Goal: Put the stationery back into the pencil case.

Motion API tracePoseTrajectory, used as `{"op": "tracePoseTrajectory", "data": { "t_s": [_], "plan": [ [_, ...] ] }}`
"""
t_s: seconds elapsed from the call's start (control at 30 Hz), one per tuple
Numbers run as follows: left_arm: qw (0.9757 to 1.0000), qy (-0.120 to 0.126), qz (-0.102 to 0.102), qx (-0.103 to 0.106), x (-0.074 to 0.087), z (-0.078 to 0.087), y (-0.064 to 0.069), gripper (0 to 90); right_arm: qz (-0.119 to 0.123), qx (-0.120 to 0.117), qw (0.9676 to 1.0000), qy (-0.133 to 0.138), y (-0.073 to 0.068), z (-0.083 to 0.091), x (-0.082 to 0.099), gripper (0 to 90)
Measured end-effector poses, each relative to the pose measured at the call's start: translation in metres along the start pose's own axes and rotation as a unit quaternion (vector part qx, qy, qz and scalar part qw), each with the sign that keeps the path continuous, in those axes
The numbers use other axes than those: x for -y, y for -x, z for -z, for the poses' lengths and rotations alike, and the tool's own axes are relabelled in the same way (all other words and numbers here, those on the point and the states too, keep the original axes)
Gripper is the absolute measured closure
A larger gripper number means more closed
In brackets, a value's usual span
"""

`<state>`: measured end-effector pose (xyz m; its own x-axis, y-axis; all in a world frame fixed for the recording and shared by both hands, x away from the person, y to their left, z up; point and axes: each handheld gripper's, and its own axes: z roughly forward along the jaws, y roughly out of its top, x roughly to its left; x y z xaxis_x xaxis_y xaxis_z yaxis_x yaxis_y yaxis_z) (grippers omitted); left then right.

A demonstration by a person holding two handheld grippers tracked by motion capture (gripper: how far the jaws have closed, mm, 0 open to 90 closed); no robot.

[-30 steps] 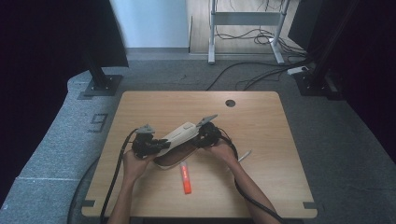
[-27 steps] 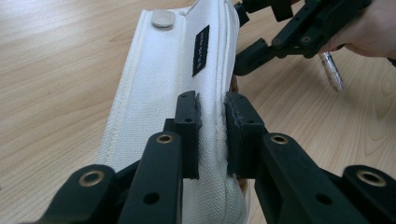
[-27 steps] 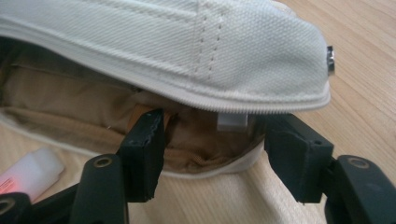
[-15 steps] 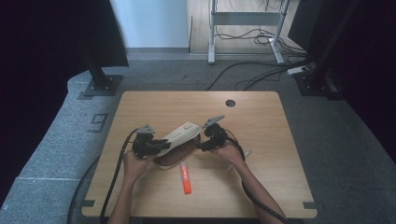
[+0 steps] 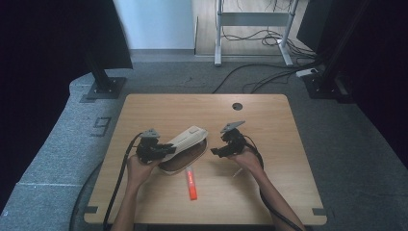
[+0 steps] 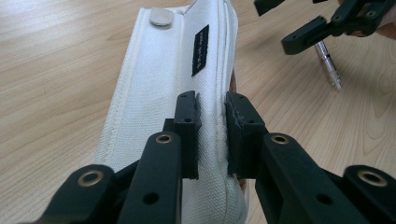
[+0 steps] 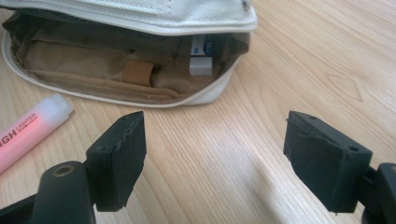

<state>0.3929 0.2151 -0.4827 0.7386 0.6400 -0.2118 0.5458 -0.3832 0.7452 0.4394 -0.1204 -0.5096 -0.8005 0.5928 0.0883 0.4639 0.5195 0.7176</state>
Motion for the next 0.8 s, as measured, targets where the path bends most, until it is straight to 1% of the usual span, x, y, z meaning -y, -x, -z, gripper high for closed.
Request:
{"op": "tracePoseTrajectory", "data": {
  "t_s": [0.03, 0.2, 0.37, 0.4, 0.53, 0.57, 0.8],
  "plan": [
    [1.0000, 0.000, 0.000, 0.000, 0.000, 0.000, 0.000, 75.7, -0.004, 0.001, 1.0000, 0.003, 0.002, 0.005, 0.003, 20.6],
    [1.0000, -0.001, 0.000, 0.001, 0.000, -0.001, 0.000, 75.6, -0.004, 0.007, 1.0000, 0.004, 0.005, 0.014, 0.008, 20.6],
    [1.0000, -0.002, -0.001, 0.003, 0.000, -0.003, 0.000, 75.4, -0.009, 0.015, 0.9998, 0.007, 0.009, 0.025, 0.016, 20.6],
    [1.0000, -0.002, -0.001, 0.004, 0.000, -0.003, 0.000, 75.3, -0.011, 0.017, 0.9998, 0.007, 0.010, 0.030, 0.019, 20.6],
    [1.0000, -0.002, -0.001, 0.004, 0.000, -0.003, 0.000, 75.3, -0.013, 0.019, 0.9997, 0.011, 0.011, 0.036, 0.025, 20.7],
    [1.0000, -0.003, -0.001, 0.004, 0.000, -0.003, 0.000, 75.3, -0.014, 0.021, 0.9996, 0.011, 0.012, 0.040, 0.029, 20.8],
    [1.0000, -0.002, 0.000, 0.005, 0.000, -0.003, 0.000, 75.2, -0.016, 0.021, 0.9996, 0.007, 0.013, 0.047, 0.041, 21.7]
  ]
}}
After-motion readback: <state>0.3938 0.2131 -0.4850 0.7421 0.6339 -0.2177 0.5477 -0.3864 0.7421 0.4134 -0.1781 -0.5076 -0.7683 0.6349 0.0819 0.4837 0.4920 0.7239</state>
